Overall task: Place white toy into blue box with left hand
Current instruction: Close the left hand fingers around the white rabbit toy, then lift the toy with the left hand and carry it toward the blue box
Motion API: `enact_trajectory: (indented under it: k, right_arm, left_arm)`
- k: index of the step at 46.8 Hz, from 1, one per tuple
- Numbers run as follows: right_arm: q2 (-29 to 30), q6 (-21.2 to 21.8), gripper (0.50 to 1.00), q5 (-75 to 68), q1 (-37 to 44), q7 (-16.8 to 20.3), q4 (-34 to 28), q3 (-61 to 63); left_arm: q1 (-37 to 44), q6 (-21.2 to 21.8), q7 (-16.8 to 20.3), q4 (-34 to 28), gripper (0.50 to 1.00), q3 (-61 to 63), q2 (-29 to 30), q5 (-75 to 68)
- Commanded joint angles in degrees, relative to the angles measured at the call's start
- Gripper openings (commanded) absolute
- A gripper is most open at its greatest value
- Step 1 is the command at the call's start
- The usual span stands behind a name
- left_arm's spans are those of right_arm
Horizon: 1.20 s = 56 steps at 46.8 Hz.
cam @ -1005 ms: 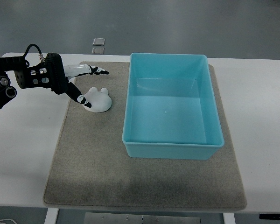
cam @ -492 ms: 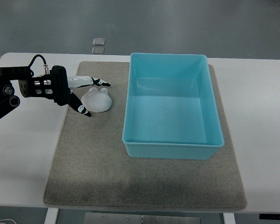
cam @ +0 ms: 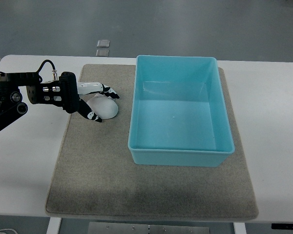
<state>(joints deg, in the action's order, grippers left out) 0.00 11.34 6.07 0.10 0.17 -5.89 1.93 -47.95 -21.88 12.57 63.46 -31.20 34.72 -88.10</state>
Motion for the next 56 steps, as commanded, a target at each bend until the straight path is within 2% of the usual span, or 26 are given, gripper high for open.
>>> enact_trajectory:
  k: [1,4,7,12,17,19,23,33,56]
  right_arm:
    - [0.0,0.0,0.936,0.0,-0.01,0.0,0.0,0.0]
    - [0.0,0.0,0.936,0.0,-0.01,0.0,0.0,0.0]
    - [0.0,0.0,0.936,0.0,-0.01,0.0,0.0,0.0]
    - [0.0,0.0,0.936,0.0,-0.01,0.0,0.0,0.0]
    - [0.0,0.0,0.936,0.0,-0.01,0.0,0.0,0.0]
    - [0.0,0.0,0.936,0.0,-0.01,0.0,0.0,0.0]
    - [0.0,0.0,0.936,0.0,-0.01,0.0,0.0,0.0]
    - [0.0,0.0,0.936,0.0,-0.01,0.0,0.0,0.0]
    - [0.0,0.0,0.936,0.0,-0.01,0.0,0.0,0.0]
  left_arm:
    - [-0.04,0.17,0.08,-0.18,0.748,0.0,-0.01,-2.25]
    - [-0.04,0.26,0.08,-0.26,0.664,-0.08,-0.01,-3.83]
    - [-0.04,0.35,0.08,-0.35,0.632,-0.08,-0.01,-4.28]
    - [-0.21,0.7,0.0,-0.44,0.617,-0.35,-0.01,-4.19]
    - [-0.3,0.79,0.0,-0.44,0.544,-0.7,-0.01,-4.19]
    - [-0.39,0.87,0.0,-0.44,0.5,-0.79,-0.01,-4.1]
    - [-0.39,1.4,0.08,-0.44,0.5,-0.96,0.08,-4.1]
    - [-0.65,6.32,0.08,-0.44,0.5,-1.05,0.7,-3.57]
    - [-7.85,6.94,0.17,-0.18,0.5,-3.34,4.04,-2.34]
